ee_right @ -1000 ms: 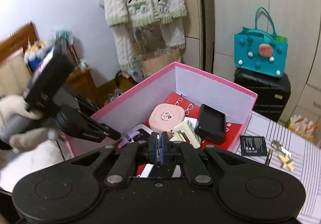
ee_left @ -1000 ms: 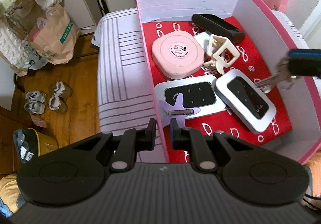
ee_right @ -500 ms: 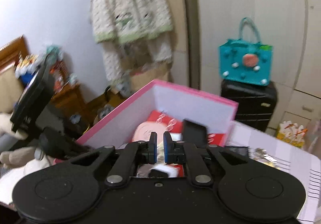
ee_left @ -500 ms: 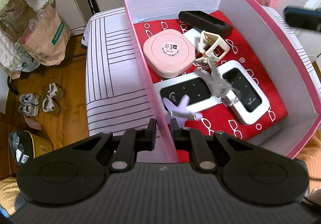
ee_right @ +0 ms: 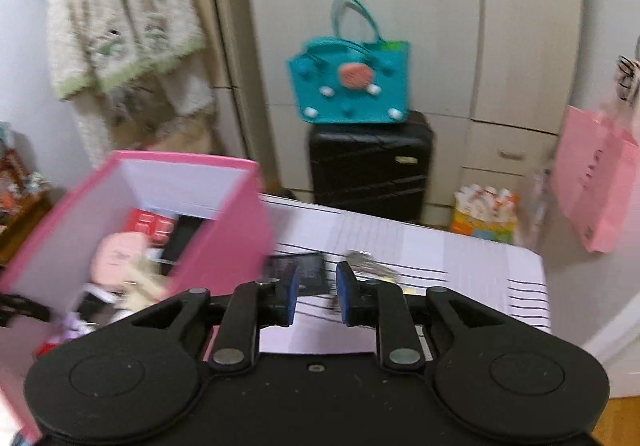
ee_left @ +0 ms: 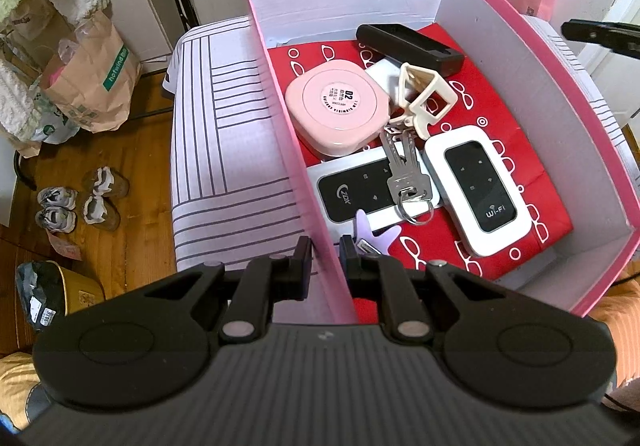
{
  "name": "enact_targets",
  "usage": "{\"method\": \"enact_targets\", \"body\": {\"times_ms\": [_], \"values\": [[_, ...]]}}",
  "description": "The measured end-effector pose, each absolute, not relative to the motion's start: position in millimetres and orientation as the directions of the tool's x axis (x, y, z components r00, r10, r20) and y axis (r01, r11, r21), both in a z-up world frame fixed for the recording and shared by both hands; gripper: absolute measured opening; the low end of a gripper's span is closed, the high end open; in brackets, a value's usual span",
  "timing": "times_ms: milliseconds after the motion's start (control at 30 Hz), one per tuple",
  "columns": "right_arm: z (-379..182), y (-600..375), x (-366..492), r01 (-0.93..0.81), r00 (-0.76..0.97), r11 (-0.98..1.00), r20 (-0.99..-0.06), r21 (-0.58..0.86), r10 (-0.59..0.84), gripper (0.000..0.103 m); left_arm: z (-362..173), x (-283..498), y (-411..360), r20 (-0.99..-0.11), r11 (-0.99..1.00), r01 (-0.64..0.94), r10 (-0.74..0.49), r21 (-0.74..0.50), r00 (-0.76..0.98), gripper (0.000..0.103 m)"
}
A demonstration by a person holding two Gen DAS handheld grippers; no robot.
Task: Organize rigid objects
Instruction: 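Move the right tool to the table and grasp the AA battery, then carry the AA battery into the box and open the right tool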
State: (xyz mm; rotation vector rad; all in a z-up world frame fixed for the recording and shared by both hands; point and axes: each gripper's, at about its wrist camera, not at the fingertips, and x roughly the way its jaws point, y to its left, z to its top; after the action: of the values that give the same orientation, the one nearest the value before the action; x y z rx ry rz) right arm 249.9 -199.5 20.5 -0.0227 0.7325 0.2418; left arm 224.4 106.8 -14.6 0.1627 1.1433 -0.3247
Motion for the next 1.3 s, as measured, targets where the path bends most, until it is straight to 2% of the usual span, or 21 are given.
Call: {"method": "enact_targets", "body": {"times_ms": [167,433,600,633,733,800,1067,1200,1300], "values": [[-4,-217,270,-0.21,0.687,0.974,-0.696,0.083,0.208,0.033,-14,224,107,-0.904,0.946,0.323,-0.163,-0.03,0.394,0.013],[-37,-199,285,-0.264,0.655,0.964,-0.731,0.016,0.192,0.036,-13,226,108,-0.901,0.946,0.321,-0.168,-0.034,0.4,0.013],[-50,-194,295,-0.258,0.648,0.964,-0.729,0.065,0.223,0.036,-14,225,109,-0.899,0.946,0.321,-0.171,-0.036,0.404,0.013],[-53,-193,297,-0.257,0.644,0.964,-0.731,0.074,0.228,0.034,-14,224,109,-0.898,0.946,0.321,-0.172,-0.037,0.405,0.013],[-65,-188,302,-0.251,0.63,0.967,-0.749,0.052,0.204,0.012,-14,224,109,-0.896,0.947,0.319,-0.176,-0.041,0.408,0.013],[-66,-186,297,-0.242,0.652,0.97,-0.736,0.025,0.182,0.011,-14,224,110,-0.894,0.947,0.317,-0.178,-0.043,0.411,0.013],[-31,-189,262,-0.189,0.701,0.982,-0.699,0.008,0.141,0.011,-14,223,114,-0.889,0.947,0.316,-0.197,-0.064,0.413,0.014],[6,-184,234,-0.231,0.733,0.972,-0.648,0.046,0.205,0.011,-14,223,114,-0.885,0.947,0.313,-0.202,-0.069,0.418,0.014],[36,-173,212,-0.308,0.725,0.942,-0.608,0.135,0.324,0.011,-14,222,116,-0.883,0.948,0.309,-0.207,-0.074,0.422,0.014]]}}
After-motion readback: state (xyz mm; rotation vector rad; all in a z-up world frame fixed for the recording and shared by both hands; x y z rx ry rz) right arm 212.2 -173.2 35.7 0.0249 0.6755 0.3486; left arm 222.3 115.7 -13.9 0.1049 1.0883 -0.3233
